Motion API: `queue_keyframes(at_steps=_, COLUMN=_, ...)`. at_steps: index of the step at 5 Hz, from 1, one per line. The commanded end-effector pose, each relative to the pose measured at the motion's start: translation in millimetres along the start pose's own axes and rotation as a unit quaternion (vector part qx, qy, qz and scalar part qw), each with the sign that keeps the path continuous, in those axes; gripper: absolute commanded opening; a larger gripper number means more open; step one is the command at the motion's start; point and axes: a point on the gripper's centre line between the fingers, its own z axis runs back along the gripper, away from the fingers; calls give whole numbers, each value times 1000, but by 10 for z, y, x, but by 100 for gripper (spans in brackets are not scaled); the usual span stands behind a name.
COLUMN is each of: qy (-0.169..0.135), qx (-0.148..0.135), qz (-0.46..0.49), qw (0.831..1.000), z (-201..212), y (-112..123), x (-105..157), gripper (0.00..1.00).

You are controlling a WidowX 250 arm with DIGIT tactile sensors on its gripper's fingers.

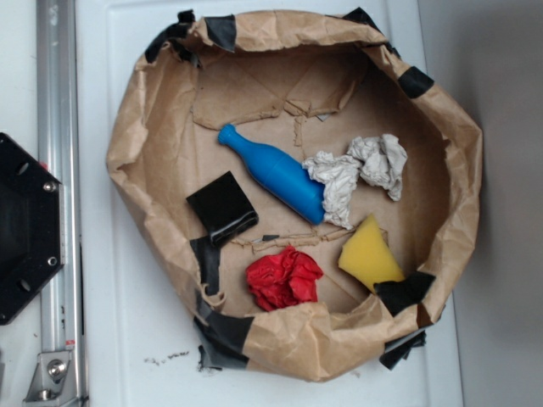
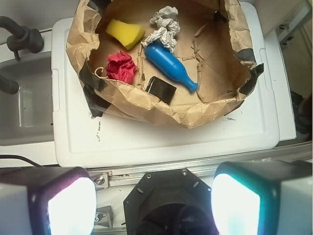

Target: Grab the black box.

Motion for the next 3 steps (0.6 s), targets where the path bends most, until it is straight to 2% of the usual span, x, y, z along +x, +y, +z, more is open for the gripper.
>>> queue_keyframes(at_steps=1, qy=0, qx=0, qz=0, qw=1000, z=0, y=0, x=0, gripper=100)
queue_keyframes(at_steps=2, qy=-40, qx=-16, qz=69, qw=997, z=-351, y=270, x=473, gripper=100)
queue_keyframes(at_steps=3, qy=-38, qx=-14, qz=118, qw=992, z=-686, y=483, x=825, gripper=100)
